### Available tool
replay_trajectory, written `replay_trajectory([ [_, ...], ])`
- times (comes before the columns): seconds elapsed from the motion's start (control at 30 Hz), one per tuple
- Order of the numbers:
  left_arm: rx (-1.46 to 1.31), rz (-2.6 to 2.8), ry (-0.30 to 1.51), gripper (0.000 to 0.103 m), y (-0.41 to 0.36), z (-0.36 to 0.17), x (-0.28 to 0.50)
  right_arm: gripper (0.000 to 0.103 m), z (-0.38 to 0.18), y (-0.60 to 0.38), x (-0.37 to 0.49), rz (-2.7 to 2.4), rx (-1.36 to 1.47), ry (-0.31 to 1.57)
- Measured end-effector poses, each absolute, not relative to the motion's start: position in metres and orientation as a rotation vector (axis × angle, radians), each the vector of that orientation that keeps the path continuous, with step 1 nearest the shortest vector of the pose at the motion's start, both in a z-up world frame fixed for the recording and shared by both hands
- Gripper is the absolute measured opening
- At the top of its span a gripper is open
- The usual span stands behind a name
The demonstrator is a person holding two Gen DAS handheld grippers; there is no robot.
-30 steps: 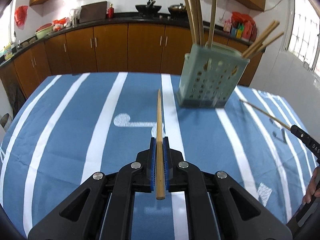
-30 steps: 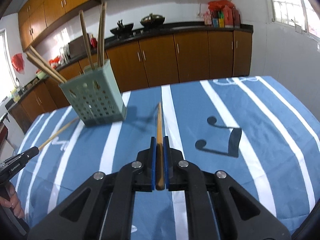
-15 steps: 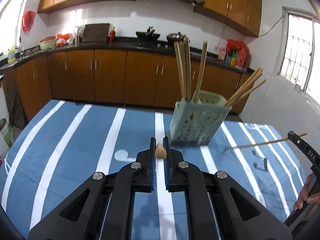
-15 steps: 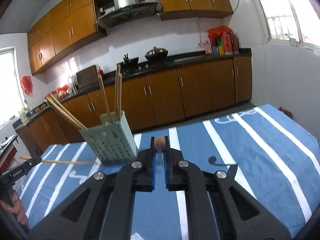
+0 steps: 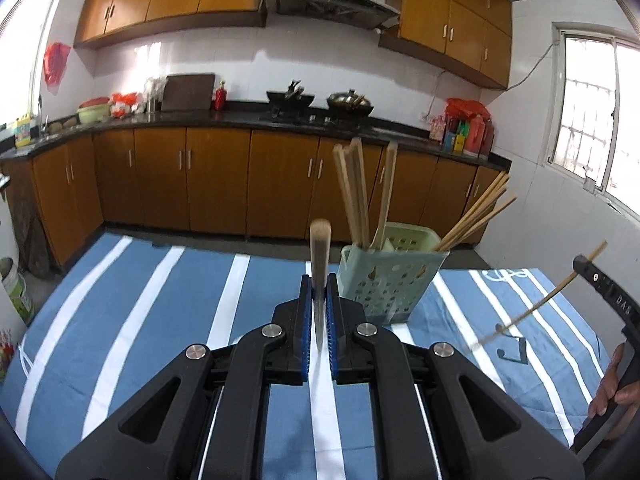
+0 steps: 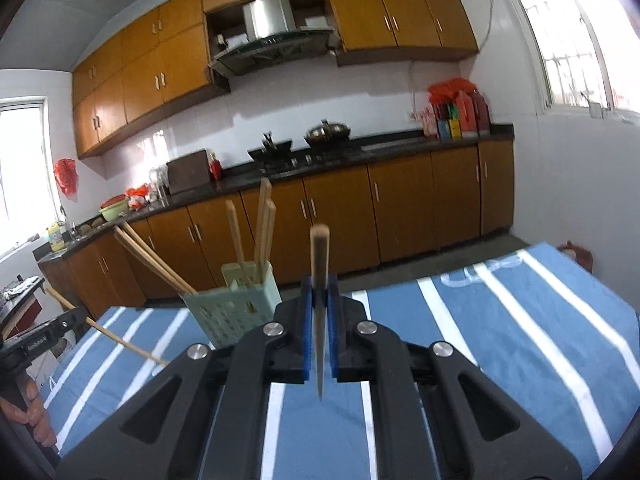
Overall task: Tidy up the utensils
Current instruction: 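Lift the left gripper's chopstick upright over the holder while the right gripper lifts its own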
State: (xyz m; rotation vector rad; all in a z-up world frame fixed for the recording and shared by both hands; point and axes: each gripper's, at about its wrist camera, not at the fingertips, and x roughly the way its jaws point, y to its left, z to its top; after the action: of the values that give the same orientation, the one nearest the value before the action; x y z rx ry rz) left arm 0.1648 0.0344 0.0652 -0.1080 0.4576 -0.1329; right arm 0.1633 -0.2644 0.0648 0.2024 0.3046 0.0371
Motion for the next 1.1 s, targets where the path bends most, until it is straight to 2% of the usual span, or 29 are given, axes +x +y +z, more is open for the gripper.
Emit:
replay_trajectory([
  [0.5, -0.151, -0.221, 0.300, 0.007, 0.018, 0.127, 0.161, 0.008, 0.145, -0.244, 0.151, 0.173, 0.249, 0.113],
  [0.77, -0.159, -0.217, 0.155, 0.007, -0.005, 0.171, 0.180, 0.008, 0.186, -0.222, 0.181, 0.171, 0.240, -0.056],
  [1.1, -0.141, -0.158, 0.181, 0.007, -0.009, 0.147, 0.234, 0.008, 0.164, -0.205, 0.256, 0.133, 0.208, -0.050],
])
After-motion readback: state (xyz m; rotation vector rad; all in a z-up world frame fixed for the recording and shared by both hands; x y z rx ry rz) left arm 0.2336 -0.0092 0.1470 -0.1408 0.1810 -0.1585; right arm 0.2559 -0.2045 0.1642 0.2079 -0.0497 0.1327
